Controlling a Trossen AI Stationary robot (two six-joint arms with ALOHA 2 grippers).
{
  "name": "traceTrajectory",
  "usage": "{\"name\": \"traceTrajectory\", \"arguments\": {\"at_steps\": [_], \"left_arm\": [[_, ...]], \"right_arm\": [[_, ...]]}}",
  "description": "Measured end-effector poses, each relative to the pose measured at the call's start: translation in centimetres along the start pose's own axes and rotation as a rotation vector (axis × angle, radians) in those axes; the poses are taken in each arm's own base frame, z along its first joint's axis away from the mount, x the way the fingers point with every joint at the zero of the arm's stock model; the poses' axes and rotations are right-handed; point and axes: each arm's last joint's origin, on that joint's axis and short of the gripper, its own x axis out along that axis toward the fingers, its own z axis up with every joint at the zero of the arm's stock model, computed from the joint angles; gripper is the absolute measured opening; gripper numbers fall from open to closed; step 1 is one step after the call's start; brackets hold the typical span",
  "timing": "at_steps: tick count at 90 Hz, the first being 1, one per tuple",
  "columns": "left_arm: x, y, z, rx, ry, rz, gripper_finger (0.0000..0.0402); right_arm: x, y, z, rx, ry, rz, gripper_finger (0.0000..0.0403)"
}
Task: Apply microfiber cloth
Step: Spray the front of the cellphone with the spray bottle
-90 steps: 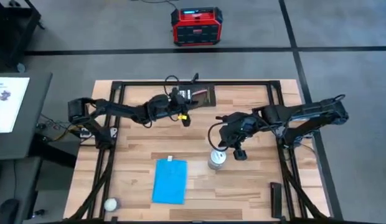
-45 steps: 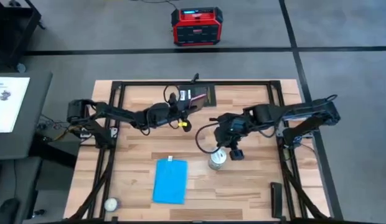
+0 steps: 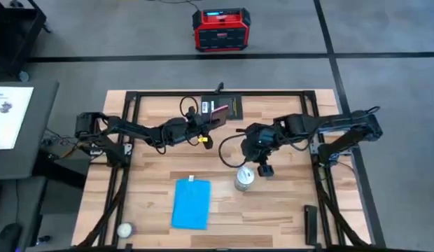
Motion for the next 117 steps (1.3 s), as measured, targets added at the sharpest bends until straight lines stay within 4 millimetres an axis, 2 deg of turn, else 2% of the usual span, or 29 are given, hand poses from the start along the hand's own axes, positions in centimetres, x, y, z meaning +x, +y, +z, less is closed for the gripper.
{"name": "traceTrajectory", "arguments": {"at_steps": [40,56,108,117], "left_arm": [[-0.3,-0.8,0.0,-0.015,-0.005,0.002,0.0004],[-0.3,-1.1,-0.1,-0.023,-0.006,-0.008,0.0004],[-0.7,-2.0,0.0,-0.032,-0.020,-0.013,0.0004],[-0.7,-2.0,0.0,-0.032,-0.020,-0.012,0.0004]], "right_arm": [[-0.8,1.6,0.6,-0.029,-0.024,0.032,0.0000],[-0.2,1.6,0.7,-0.023,-0.007,0.032,0.0000],[-0.3,1.1,0.8,-0.031,-0.022,0.020,0.0000],[0.3,1.0,0.9,-0.034,-0.006,0.020,0.0000]]}}
